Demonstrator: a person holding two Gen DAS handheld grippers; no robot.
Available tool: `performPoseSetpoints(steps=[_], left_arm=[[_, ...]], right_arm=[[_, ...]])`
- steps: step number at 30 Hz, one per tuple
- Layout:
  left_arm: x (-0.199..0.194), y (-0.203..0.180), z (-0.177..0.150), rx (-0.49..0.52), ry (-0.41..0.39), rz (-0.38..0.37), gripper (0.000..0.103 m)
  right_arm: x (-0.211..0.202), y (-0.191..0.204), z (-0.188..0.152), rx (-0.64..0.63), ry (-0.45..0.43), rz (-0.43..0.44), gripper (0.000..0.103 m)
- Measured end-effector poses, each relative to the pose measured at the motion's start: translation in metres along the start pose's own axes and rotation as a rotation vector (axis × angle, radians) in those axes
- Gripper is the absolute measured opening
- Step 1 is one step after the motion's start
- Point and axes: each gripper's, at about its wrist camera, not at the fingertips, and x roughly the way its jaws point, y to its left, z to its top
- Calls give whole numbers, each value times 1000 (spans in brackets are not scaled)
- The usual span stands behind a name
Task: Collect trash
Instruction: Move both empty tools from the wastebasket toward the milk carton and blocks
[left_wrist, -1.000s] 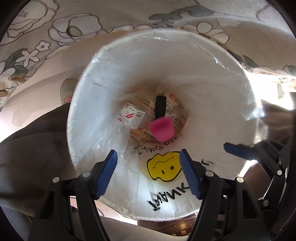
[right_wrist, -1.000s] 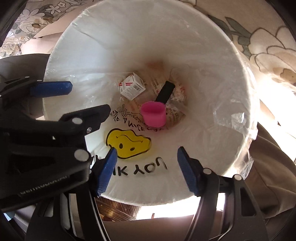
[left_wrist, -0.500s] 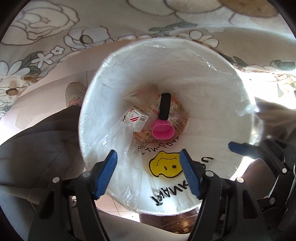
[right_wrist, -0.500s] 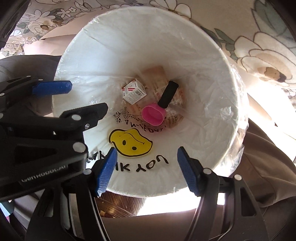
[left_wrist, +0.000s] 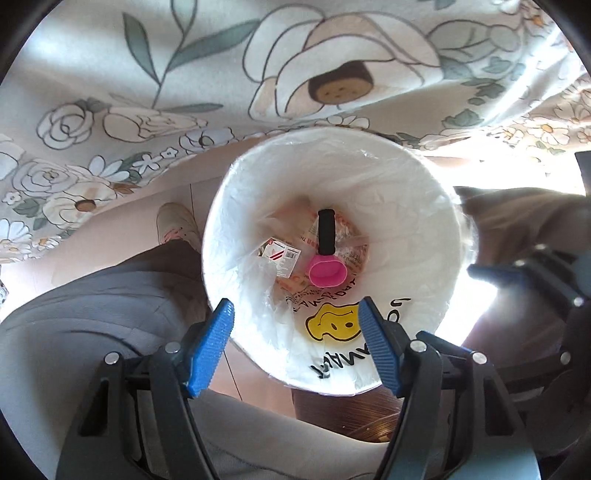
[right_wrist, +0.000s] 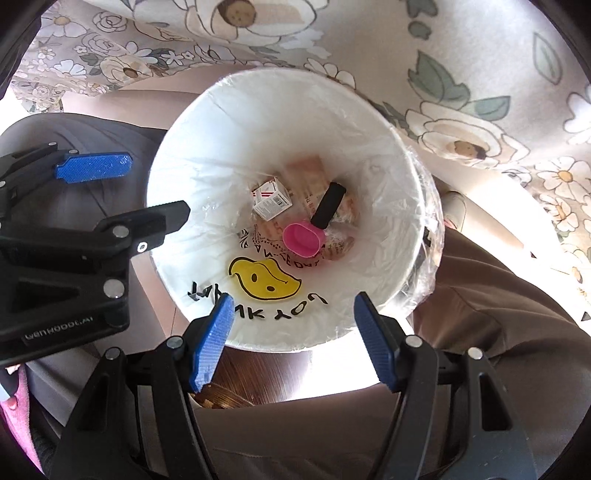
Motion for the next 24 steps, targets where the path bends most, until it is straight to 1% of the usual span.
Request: performPoseSetpoints(steps=[6,9,12,15,19,24], left_arm=[[-45,-15,-14,83,-104,19,72],[-71,-19,-19,106,-160,11,72],[-101,-23,-21,123,-225,12,72],[-134,-24,-20,135,-291,8,72],[-171,-21,-17,140,-371,3,78],[-215,-16,-5,150,-459,28,80]], right_arm=[[-42,-3,-14,-12,-79,9,68],[-67,-4,-20,-17,-136,-1,68],[-94,-5,-27,-17,-199,10,68],[-125,-7,-32,-8,-264,10,68],[-168,-13,-37,5,-354,5,68],[-226,-20,-37,4,-460,-17,68]])
